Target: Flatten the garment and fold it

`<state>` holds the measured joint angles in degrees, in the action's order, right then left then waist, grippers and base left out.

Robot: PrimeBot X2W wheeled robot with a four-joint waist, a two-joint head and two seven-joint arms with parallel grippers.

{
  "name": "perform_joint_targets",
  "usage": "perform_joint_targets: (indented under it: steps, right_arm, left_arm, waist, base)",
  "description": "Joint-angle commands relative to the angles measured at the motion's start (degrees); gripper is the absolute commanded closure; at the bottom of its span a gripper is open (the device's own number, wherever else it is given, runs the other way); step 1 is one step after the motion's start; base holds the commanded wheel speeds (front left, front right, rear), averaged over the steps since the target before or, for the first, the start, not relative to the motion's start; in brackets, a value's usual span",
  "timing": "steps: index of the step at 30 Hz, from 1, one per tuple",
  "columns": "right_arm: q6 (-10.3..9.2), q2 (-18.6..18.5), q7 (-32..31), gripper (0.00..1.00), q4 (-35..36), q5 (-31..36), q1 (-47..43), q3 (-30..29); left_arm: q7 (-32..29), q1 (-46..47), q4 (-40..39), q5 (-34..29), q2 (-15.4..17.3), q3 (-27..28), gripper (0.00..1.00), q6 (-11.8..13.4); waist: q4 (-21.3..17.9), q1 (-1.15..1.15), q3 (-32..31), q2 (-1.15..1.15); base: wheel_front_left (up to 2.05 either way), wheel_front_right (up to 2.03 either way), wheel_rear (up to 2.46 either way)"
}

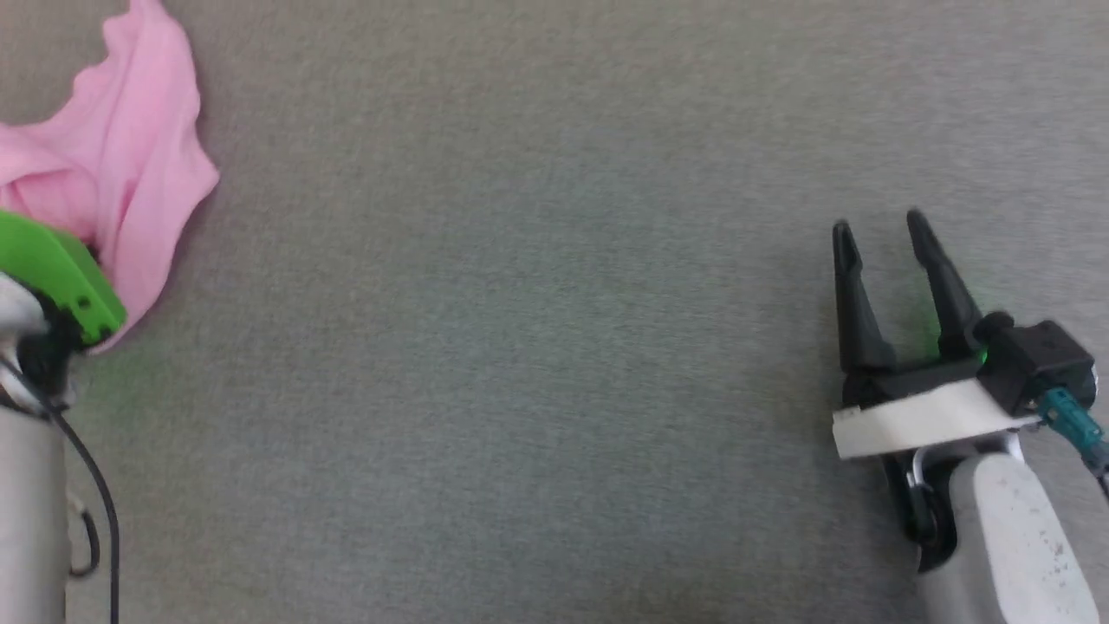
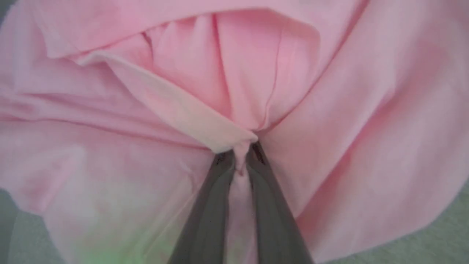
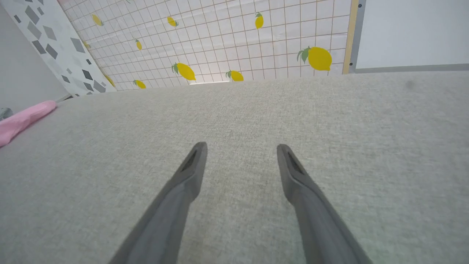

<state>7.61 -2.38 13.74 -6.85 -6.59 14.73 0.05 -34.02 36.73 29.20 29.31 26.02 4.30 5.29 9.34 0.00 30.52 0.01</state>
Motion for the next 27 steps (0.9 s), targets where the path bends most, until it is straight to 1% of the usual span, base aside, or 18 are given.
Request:
perform_joint_targets:
  steps: [1, 5, 9, 13, 16, 19, 24, 27]
  right_arm:
    - [-0.12, -0.5, 0.2, 0.00, -2.2, -0.7, -3.0, -0.7]
    - [-0.12, -0.5, 0.5, 0.00, -3.8, -1.6, -5.8, -1.4]
    - [-0.12, -0.5, 0.7, 0.00, -4.9, -2.3, -9.1, -1.9]
    - [-0.12, -0.5, 0.7, 0.00, -5.2, -2.6, -11.9, -2.1]
    - [-0.12, -0.5, 0.2, 0.00, -4.9, -2.6, -13.6, -2.2]
    - [-0.12, -0.5, -0.6, 0.00, -4.2, -2.5, -14.7, -1.8]
    - [-0.12, -0.5, -2.0, 0.00, -2.6, -2.1, -15.8, -1.4]
    - [-0.12, -0.5, -2.8, 0.00, -1.8, -2.2, -16.2, -1.0]
  left_arm:
    - [2.7, -2.5, -0.2, -1.8, 0.1, -0.7, 1.00, 0.5]
    - [14.7, -2.1, -4.4, -6.0, 1.5, -1.1, 1.00, 0.9]
    - [24.0, 0.1, -6.6, -9.3, 1.3, -4.3, 1.00, -1.7]
    - [31.3, 2.8, -8.7, -11.5, -0.4, -7.8, 1.00, -3.9]
    - [34.7, 4.3, -10.6, -12.5, -3.7, -11.2, 1.00, -5.0]
    - [36.7, 4.9, -12.0, -12.4, -7.7, -14.6, 1.00, -6.3]
    - [37.1, 4.1, -11.9, -12.2, -14.3, -20.6, 1.00, -8.0]
    - [36.7, 2.7, -9.7, -11.3, -18.2, -24.2, 1.00, -9.2]
  waist:
    - [-0.7, 0.00, -8.2, -0.01]
    - [-0.9, 0.00, -15.7, -0.01]
    - [-2.0, 0.00, -22.4, -0.01]
    - [-4.5, 0.00, -27.1, -0.01]
    - [-7.2, 0.00, -29.6, -0.01]
    - [-10.3, 0.00, -30.9, -0.01]
    - [-14.9, 0.00, -31.9, -0.01]
    - [-17.7, 0.00, -31.9, -0.01]
  base:
    - [0.00, 0.00, 0.00]
    - [0.00, 0.00, 0.00]
    - [0.00, 0.00, 0.00]
    - [0.00, 0.00, 0.00]
    - [0.00, 0.00, 0.00]
    - [0.00, 0.00, 0.00]
    - [0.00, 0.00, 0.00]
    - [0.00, 0.00, 0.00]
